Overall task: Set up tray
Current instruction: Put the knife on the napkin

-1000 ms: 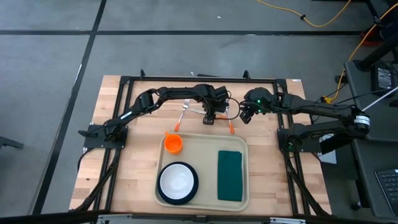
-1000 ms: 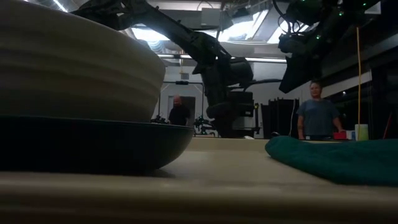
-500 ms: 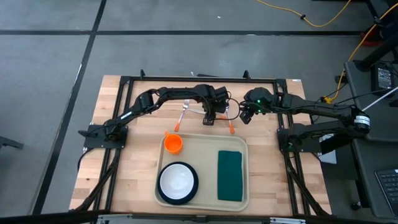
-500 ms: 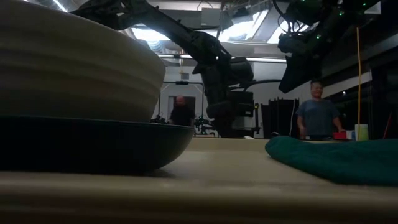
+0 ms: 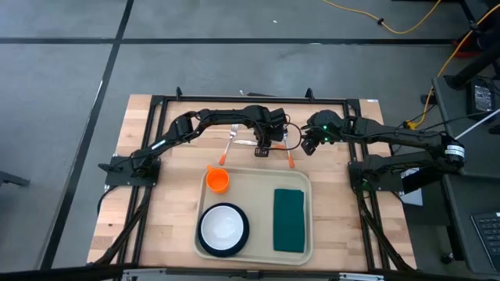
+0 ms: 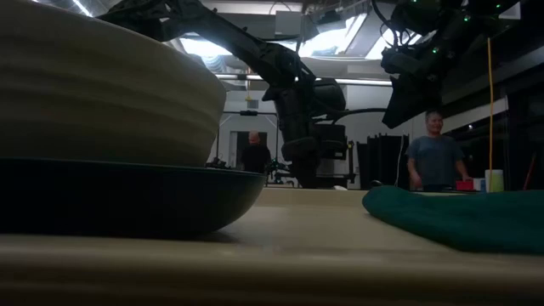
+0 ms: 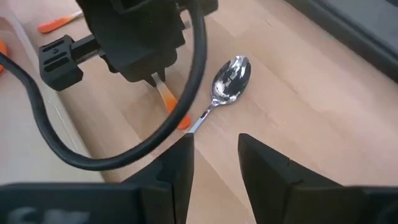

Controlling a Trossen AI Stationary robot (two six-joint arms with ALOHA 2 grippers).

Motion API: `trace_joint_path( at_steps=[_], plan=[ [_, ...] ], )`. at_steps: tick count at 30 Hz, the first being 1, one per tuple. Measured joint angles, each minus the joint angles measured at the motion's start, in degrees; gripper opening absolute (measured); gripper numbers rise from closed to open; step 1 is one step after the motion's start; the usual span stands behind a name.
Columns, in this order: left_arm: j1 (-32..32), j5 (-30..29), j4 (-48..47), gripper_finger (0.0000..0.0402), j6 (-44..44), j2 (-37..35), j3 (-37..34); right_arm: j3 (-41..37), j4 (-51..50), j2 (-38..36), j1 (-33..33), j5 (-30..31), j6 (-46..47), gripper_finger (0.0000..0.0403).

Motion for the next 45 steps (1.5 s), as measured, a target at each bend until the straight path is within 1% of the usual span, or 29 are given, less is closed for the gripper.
trace_joint_path(
  at_steps=[6,10,12,18,20,23,28,33,35,37,39,41,43,45],
  plan=[
    [-0.43,-1.27,-0.1,0.0025,0.0,0.02,0.0,0.0,-1.59,0.0,0.0,0.15,5.35,0.0131],
    [-1.18,-3.61,-0.17,0.0025,0.18,0.02,0.02,0.04,-2.92,1.14,0.0,0.15,7.26,0.0131],
    [-1.39,-3.72,-0.19,0.0025,0.43,0.02,0.02,0.07,-2.92,2.69,0.0,-0.22,7.45,0.0131],
    [-2.29,-6.0,-0.26,0.0025,0.48,0.02,0.0,0.07,-2.67,10.68,-0.69,-4.84,6.93,0.0131],
    [-2.54,-6.5,-0.28,0.0026,0.46,0.02,0.0,0.07,-2.21,13.32,-1.69,-6.26,5.36,0.0131],
    [-2.92,-7.07,-0.32,0.0025,0.46,0.02,-0.02,0.07,-2.31,15.58,-3.36,-6.71,2.98,0.0131],
    [-3.5,-8.81,-0.34,0.0026,0.57,0.02,-0.07,0.07,-3.65,14.42,-7.05,-6.97,-0.25,0.0131],
    [-3.53,-9.03,-0.34,0.0025,0.69,0.02,-0.07,0.07,-9.57,11.19,-12.23,-7.16,-1.97,0.0131],
    [-3.53,-9.04,-0.34,0.0026,0.95,0.02,-0.07,-0.33,-9.95,10.06,-14.59,-9.76,-2.0,0.0131],
    [-3.53,-9.05,-0.6,0.0026,1.01,0.04,0.38,-2.35,-6.8,8.83,-16.55,-15.37,-1.48,0.0131],
    [-3.53,-9.16,-1.07,0.0025,1.07,0.17,1.04,-5.6,-1.45,7.83,-17.76,-21.86,0.35,0.0131],
    [-3.53,-9.33,-1.39,0.0024,1.07,0.35,1.79,-9.24,5.3,7.02,-18.18,-26.46,3.51,0.0131],
    [-3.53,-9.32,-1.47,0.0024,1.11,0.43,2.24,-12.46,12.28,6.45,-18.22,-29.33,6.39,0.0131],
    [-3.58,-9.6,-1.57,0.0024,1.09,0.44,2.36,-14.98,17.78,6.1,-18.21,-30.9,9.18,0.0131]
  ],
)
